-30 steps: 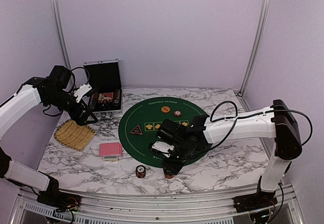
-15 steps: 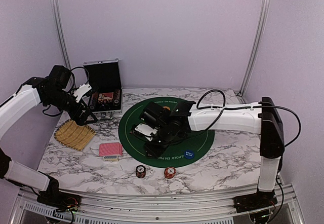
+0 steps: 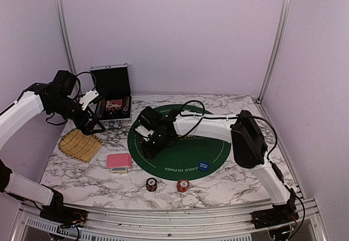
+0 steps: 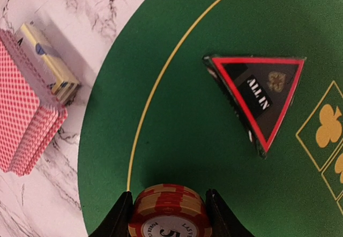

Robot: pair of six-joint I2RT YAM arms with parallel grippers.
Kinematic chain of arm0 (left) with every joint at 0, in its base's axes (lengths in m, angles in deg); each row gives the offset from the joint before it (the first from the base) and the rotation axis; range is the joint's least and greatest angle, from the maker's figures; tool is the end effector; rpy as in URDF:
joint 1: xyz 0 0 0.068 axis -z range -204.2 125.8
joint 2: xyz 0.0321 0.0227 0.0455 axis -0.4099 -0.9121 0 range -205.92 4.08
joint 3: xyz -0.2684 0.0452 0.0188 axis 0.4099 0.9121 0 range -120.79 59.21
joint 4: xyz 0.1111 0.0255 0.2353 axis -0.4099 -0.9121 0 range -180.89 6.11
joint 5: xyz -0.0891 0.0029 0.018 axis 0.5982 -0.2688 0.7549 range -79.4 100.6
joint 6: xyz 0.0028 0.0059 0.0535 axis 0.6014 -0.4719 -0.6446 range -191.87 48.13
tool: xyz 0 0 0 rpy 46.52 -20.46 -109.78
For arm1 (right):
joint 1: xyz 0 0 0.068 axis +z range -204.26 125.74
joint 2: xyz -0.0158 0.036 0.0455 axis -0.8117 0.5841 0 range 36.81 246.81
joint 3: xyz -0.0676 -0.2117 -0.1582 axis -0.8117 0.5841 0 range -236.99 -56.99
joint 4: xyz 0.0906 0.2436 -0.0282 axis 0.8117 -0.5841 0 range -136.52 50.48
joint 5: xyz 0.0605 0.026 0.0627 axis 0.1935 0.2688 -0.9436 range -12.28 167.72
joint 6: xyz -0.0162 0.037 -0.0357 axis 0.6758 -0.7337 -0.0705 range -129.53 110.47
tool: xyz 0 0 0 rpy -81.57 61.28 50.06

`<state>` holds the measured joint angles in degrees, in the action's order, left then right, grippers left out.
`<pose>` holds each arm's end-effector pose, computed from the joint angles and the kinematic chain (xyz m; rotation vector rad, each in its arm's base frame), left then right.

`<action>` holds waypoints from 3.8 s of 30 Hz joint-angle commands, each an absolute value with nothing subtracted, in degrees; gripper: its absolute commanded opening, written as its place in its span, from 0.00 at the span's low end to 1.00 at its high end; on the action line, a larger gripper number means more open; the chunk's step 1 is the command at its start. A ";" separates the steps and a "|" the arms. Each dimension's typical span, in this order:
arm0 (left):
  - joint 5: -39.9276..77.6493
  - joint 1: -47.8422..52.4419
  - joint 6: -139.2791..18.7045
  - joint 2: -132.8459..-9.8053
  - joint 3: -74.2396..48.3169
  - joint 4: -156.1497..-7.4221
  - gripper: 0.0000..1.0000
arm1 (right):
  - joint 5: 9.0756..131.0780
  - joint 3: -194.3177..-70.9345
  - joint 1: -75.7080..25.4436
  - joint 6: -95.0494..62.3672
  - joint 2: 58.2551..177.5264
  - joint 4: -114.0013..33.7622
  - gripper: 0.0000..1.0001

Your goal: Distribute texas hold em gaming equipment

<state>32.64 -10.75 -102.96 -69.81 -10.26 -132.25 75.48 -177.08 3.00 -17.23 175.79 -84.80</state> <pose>0.2501 -0.0736 0.3228 1.0660 2.1834 -0.3413 0.2791 0.4365 0.1656 -1.1665 2.4973 0.3849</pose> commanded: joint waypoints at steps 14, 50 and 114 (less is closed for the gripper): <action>33.06 -10.52 -103.43 -68.87 -11.45 -134.08 0.99 | 72.19 -183.70 1.38 -18.06 181.68 -81.07 0.36; 33.58 -10.50 -102.98 -69.25 -11.81 -134.08 0.99 | 73.81 -146.56 4.10 -19.19 148.61 -79.56 0.80; 33.39 -10.50 -102.98 -69.18 -12.25 -134.25 0.99 | 74.49 -130.83 10.43 -21.48 141.66 -83.38 0.26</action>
<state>32.64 -10.72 -102.94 -69.81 -10.42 -132.27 73.38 -129.07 10.23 -21.52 142.67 -82.18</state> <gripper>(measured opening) 0.989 0.389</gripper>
